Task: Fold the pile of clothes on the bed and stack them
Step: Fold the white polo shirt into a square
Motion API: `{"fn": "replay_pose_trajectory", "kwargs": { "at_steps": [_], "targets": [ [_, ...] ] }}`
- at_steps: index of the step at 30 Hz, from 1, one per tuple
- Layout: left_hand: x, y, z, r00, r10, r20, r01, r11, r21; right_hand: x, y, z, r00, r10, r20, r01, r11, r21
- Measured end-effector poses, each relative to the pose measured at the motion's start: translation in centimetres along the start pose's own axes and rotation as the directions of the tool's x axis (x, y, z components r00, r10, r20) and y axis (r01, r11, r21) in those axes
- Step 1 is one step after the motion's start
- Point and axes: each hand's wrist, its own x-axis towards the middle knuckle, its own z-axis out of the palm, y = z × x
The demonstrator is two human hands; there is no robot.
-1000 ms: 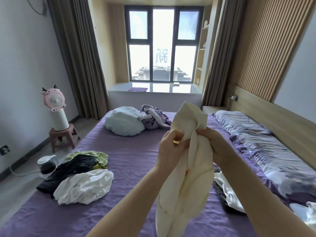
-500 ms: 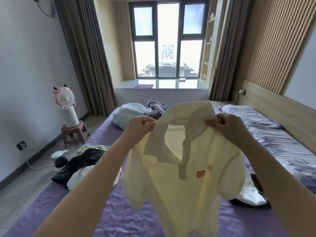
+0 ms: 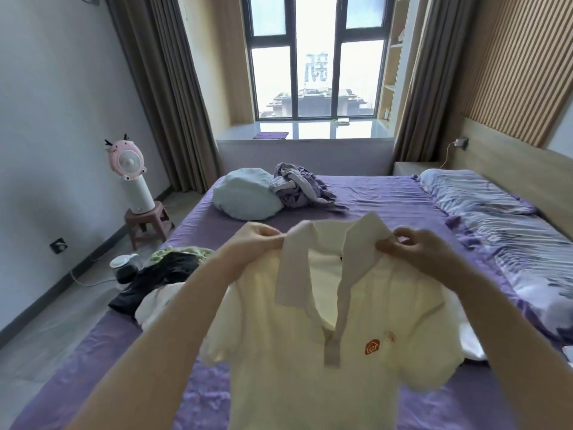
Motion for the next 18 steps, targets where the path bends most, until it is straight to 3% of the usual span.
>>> {"fn": "replay_pose_trajectory", "kwargs": {
  "at_steps": [6,8,13,18],
  "targets": [
    [2.2,-10.3,4.6,0.967,-0.255,0.02,0.254,0.949,-0.189,1.1,8.9,8.6,0.975,0.205,0.088,-0.209,0.977,0.032],
    [3.3,-13.3,5.3,0.941,-0.327,0.09,0.339,0.914,-0.224,1.6,11.4,11.0,0.954,0.281,0.107,-0.287,0.957,0.044],
    [7.1,-20.0,6.2,0.877,-0.318,0.362,0.316,0.946,0.064,4.4,16.0,14.8,0.895,0.426,0.129,-0.432,0.902,0.016],
    [12.4,-26.0,7.6,0.9,-0.307,0.309,0.247,0.944,0.219,8.3,19.9,17.0,0.866,0.485,0.121,-0.46,0.868,-0.186]
  ]
}}
